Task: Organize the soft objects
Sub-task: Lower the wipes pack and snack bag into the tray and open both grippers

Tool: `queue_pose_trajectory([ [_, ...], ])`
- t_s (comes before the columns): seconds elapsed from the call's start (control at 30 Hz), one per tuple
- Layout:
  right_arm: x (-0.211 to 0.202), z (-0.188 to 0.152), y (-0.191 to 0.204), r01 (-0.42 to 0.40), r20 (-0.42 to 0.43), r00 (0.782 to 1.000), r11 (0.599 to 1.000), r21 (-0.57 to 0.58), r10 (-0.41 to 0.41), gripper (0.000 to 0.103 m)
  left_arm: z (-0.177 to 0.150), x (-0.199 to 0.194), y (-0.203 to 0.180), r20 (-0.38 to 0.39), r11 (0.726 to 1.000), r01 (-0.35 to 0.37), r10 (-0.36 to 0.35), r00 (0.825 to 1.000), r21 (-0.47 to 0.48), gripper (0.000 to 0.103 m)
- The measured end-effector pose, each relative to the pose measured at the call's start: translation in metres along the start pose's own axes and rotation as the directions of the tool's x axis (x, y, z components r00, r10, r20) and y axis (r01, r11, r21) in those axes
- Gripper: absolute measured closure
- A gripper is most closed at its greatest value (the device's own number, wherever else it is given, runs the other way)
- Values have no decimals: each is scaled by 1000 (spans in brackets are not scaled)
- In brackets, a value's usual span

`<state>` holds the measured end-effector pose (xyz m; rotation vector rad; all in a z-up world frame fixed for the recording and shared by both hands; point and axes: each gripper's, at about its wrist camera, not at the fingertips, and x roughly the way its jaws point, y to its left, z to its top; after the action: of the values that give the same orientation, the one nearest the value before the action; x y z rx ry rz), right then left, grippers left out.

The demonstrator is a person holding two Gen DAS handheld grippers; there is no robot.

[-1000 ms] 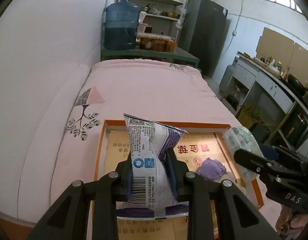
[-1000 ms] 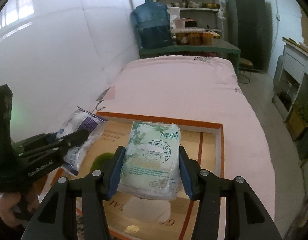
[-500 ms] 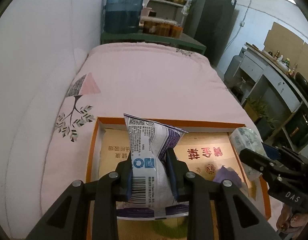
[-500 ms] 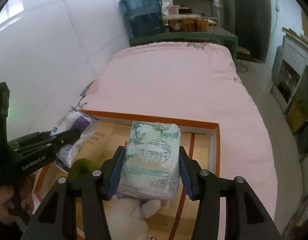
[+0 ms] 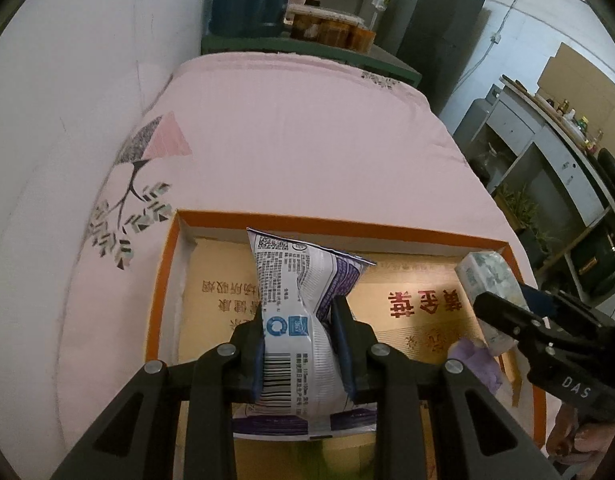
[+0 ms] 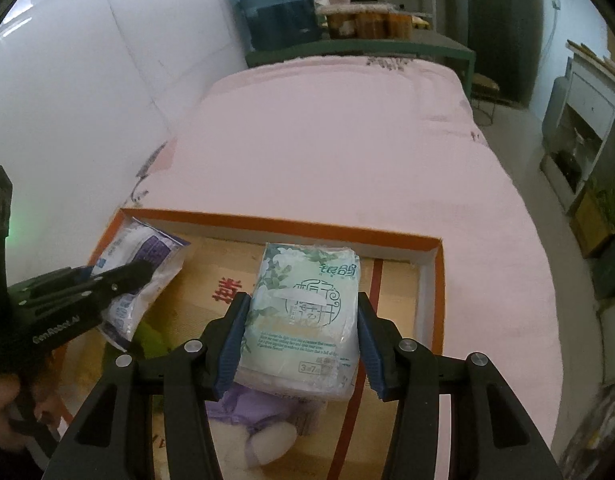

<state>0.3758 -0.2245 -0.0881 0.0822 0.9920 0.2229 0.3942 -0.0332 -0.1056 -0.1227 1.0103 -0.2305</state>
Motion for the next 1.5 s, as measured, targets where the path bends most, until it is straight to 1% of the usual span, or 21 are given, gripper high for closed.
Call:
queue_pose_trajectory([
  [0.17, 7, -3, -3, -5, -20, 1000, 1000, 11, 6, 50, 0, 6, 6, -1, 999, 30, -30, 1000, -19, 73],
  [0.3, 10, -3, -4, -6, -27, 1000, 1000, 18, 6, 49, -1, 7, 10, 3, 999, 38, -38, 999, -18, 72],
  [0.33, 11, -3, -4, -6, -27, 1000, 1000, 20, 6, 49, -1, 7, 10, 6, 999, 32, -32, 999, -13, 68],
  [0.37, 11, -3, -4, -6, -25, 1000, 1000, 23, 6, 48, -2, 7, 8, 10, 1000, 20, -20, 1000, -3, 59],
  [0.4, 11, -4, -4, -7, -23, 1000, 1000, 26, 7, 47, -3, 7, 7, 12, 1000, 7, -7, 1000, 3, 52],
  [0.43, 11, -4, -4, -7, -22, 1000, 1000, 27, 8, 46, -4, 6, 6, 12, 1000, -2, 2, 1000, 7, 43],
  [0.47, 10, -4, -3, -7, -20, 1000, 1000, 28, 8, 44, -5, 6, 5, 17, 1000, -4, 4, 1000, 15, 40],
  [0.67, 5, -9, -1, 14, 0, 1000, 999, 29, -14, 35, -7, -1, 3, 48, 1000, -11, 9, 999, 28, 39],
  [0.83, -3, -12, 1, 25, 23, 999, 999, 30, -26, 34, -11, -11, -2, 72, 999, -22, 19, 997, 42, 39],
  [1.1, -20, -19, 8, 31, 50, 998, 999, 23, -32, 33, -18, -29, -7, 101, 999, -29, 25, 995, 34, 39],
  [1.5, -51, -37, 29, 34, 77, 996, 999, 2, -34, 33, -37, -64, -11, 146, 999, -31, 28, 989, 22, 39],
])
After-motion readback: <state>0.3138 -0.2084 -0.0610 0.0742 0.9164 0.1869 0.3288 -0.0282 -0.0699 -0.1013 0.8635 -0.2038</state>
